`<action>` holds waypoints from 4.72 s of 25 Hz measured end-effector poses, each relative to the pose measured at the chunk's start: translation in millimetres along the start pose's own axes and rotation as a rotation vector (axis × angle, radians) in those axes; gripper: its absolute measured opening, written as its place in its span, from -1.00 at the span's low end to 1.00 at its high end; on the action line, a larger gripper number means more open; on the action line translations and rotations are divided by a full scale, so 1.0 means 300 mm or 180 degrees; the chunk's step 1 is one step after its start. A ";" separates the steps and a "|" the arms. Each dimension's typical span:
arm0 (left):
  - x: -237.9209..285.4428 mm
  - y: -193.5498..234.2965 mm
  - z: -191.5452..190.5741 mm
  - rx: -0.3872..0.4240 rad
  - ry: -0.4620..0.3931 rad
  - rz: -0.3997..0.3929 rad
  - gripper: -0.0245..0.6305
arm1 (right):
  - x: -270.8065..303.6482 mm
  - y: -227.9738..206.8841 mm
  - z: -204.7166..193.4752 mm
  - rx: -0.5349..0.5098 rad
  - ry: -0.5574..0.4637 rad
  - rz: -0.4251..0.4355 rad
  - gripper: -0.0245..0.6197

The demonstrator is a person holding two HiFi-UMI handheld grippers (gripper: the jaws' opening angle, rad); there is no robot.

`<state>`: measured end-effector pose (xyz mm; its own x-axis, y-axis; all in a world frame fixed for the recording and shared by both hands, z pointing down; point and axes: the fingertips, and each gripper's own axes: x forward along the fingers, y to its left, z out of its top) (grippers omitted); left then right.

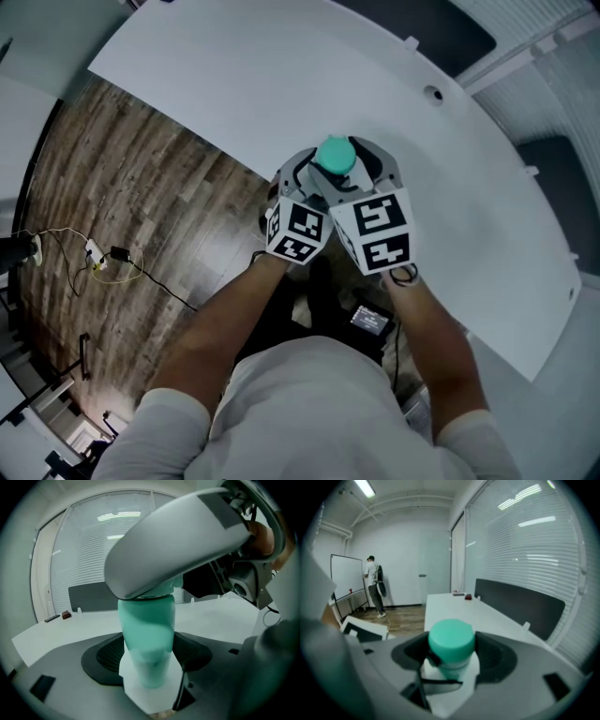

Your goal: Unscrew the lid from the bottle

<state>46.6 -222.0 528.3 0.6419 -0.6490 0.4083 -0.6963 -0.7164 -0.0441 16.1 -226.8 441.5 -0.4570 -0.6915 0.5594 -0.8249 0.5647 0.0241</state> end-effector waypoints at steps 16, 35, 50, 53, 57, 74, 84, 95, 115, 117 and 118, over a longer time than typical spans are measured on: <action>0.008 -0.009 0.003 0.0088 0.0045 -0.0408 0.07 | -0.008 0.016 -0.005 -0.0362 -0.0038 0.0345 0.05; -0.008 -0.020 0.039 0.0101 0.0026 -0.0606 0.07 | -0.033 0.020 0.039 -0.0399 -0.0183 0.0296 0.05; -0.067 -0.016 0.077 0.0125 -0.0055 -0.0613 0.07 | -0.074 0.027 0.073 -0.0436 -0.0273 0.0237 0.05; -0.091 -0.016 0.087 0.0098 -0.0080 -0.0622 0.07 | -0.101 0.025 0.095 -0.0420 -0.0339 0.0214 0.05; -0.122 -0.006 0.104 0.0019 -0.0122 -0.0604 0.07 | -0.131 0.005 0.113 -0.0403 -0.0387 0.0156 0.05; -0.278 0.001 0.228 -0.0363 -0.0410 -0.0665 0.06 | -0.274 -0.007 0.188 -0.0148 -0.0651 0.0067 0.05; -0.355 -0.003 0.290 -0.0488 -0.0559 -0.0650 0.04 | -0.346 -0.005 0.218 -0.0064 -0.0764 0.0024 0.05; -0.568 -0.039 0.377 -0.0949 -0.0953 -0.0734 -0.33 | -0.486 0.017 0.210 0.0241 -0.0917 -0.0068 0.06; -0.889 -0.086 0.279 -0.1587 -0.1013 -0.1071 -0.66 | -0.620 0.160 -0.016 0.1190 -0.0853 -0.0308 0.06; -0.914 -0.088 0.262 -0.1612 -0.0997 -0.1096 -0.66 | -0.633 0.180 -0.032 0.1230 -0.0846 -0.0330 0.05; -0.925 -0.087 0.254 -0.1622 -0.0994 -0.1105 -0.66 | -0.636 0.189 -0.040 0.1244 -0.0840 -0.0335 0.05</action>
<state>-88.7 -42.7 346.6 0.8642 -0.5019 0.0361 -0.4486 -0.7361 0.5069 60.5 -57.6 346.0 -0.3915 -0.8551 0.3400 -0.9113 0.3090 -0.2721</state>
